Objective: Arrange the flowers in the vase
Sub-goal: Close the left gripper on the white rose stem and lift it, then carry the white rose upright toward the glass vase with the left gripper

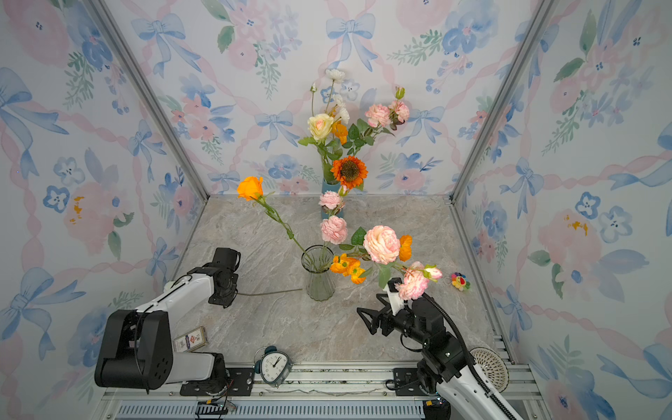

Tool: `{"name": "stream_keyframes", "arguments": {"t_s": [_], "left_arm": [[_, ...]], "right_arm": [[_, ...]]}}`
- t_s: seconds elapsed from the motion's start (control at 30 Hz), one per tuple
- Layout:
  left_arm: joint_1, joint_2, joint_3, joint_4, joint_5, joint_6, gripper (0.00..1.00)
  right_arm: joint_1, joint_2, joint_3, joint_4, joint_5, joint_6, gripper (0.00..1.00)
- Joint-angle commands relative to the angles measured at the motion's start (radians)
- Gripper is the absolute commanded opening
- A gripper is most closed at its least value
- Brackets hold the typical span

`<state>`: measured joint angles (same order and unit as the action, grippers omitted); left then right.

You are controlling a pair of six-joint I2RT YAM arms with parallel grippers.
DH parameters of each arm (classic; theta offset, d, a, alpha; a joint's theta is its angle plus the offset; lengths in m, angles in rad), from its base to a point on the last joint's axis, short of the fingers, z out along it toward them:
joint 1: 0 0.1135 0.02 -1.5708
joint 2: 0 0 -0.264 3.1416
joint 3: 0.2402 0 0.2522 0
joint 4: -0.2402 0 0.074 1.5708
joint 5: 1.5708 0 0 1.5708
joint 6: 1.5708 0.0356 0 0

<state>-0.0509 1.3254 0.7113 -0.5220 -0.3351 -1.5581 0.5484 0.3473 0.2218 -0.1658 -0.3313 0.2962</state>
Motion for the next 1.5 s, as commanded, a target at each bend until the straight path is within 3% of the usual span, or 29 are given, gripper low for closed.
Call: {"name": "stream_keyframes", "arguments": {"t_s": [0.0, 0.17, 0.4, 0.47, 0.57, 0.67, 0.77, 0.83, 0.97, 1.17, 1.3, 1.47], "left_arm": [[-0.001, -0.094, 0.059, -0.005, -0.055, 0.045, 0.00], [-0.027, -0.247, 0.114, 0.038, -0.195, 0.154, 0.00], [-0.105, -0.487, 0.056, 0.448, -0.255, 0.595, 0.00], [-0.135, -0.561, 0.012, 0.620, -0.226, 0.757, 0.00], [-0.171, -0.660, -0.083, 0.911, -0.063, 0.979, 0.00], [-0.183, -0.704, -0.089, 1.018, 0.041, 1.039, 0.00], [-0.190, -0.695, -0.086, 1.117, 0.219, 1.036, 0.00], [-0.215, -0.668, -0.068, 1.155, 0.281, 1.028, 0.00], [-0.281, -0.620, 0.034, 1.166, 0.327, 1.119, 0.00], [-0.324, -0.579, 0.064, 1.165, 0.408, 1.130, 0.00], [-0.385, -0.557, 0.021, 1.168, 0.395, 1.166, 0.00], [-0.533, -0.468, -0.001, 1.218, 0.331, 1.277, 0.00]], "right_arm": [[0.016, 0.014, 0.001, -0.009, 0.015, -0.012, 0.97], [0.018, 0.068, 0.028, -0.009, 0.030, -0.019, 0.97], [0.018, 0.117, 0.060, 0.018, 0.038, 0.015, 0.97], [0.019, 0.117, 0.051, 0.042, 0.034, 0.032, 0.97], [0.021, 0.094, 0.027, 0.086, 0.025, 0.067, 0.97], [0.025, 0.058, 0.001, 0.135, 0.032, 0.107, 0.97], [0.034, 0.051, -0.005, 0.168, 0.019, 0.108, 0.97], [0.047, 0.061, 0.008, 0.172, 0.009, 0.091, 0.97], [0.085, 0.085, 0.036, 0.162, 0.014, 0.061, 0.97], [0.159, 0.133, 0.047, 0.220, 0.040, 0.046, 0.97], [0.198, 0.176, 0.051, 0.279, 0.069, 0.048, 0.97], [0.227, 0.241, 0.085, 0.282, 0.072, 0.016, 0.97]]}}
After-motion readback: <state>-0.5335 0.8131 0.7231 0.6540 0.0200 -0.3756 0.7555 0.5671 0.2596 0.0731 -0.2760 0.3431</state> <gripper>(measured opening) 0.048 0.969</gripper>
